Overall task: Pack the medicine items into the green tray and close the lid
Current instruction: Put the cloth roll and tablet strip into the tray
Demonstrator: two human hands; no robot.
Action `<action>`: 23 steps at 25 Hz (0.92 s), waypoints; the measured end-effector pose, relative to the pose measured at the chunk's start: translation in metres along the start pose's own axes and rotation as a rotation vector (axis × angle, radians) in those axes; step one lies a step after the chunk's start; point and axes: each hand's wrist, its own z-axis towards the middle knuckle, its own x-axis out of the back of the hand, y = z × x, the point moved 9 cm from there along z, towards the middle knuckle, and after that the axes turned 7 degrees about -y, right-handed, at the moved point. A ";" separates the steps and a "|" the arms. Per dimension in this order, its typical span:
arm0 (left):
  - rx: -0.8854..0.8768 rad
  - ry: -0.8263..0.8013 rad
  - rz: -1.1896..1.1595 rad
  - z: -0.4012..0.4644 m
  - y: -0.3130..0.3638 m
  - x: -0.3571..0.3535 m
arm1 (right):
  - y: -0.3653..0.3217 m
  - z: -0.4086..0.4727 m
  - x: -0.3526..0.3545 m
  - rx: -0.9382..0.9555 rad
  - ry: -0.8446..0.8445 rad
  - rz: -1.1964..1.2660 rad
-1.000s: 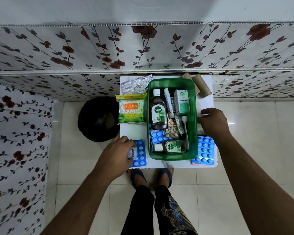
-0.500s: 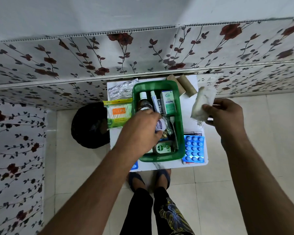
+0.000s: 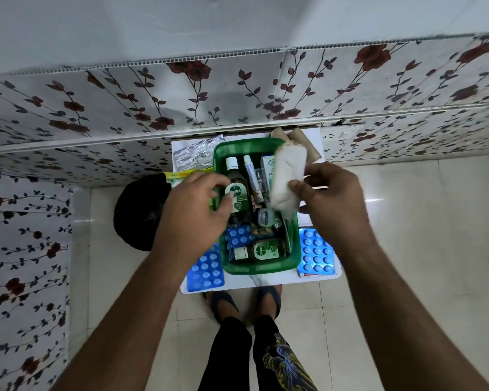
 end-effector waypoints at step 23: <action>0.281 -0.029 -0.168 -0.039 -0.116 -0.008 | -0.035 0.007 -0.057 0.254 0.073 -0.445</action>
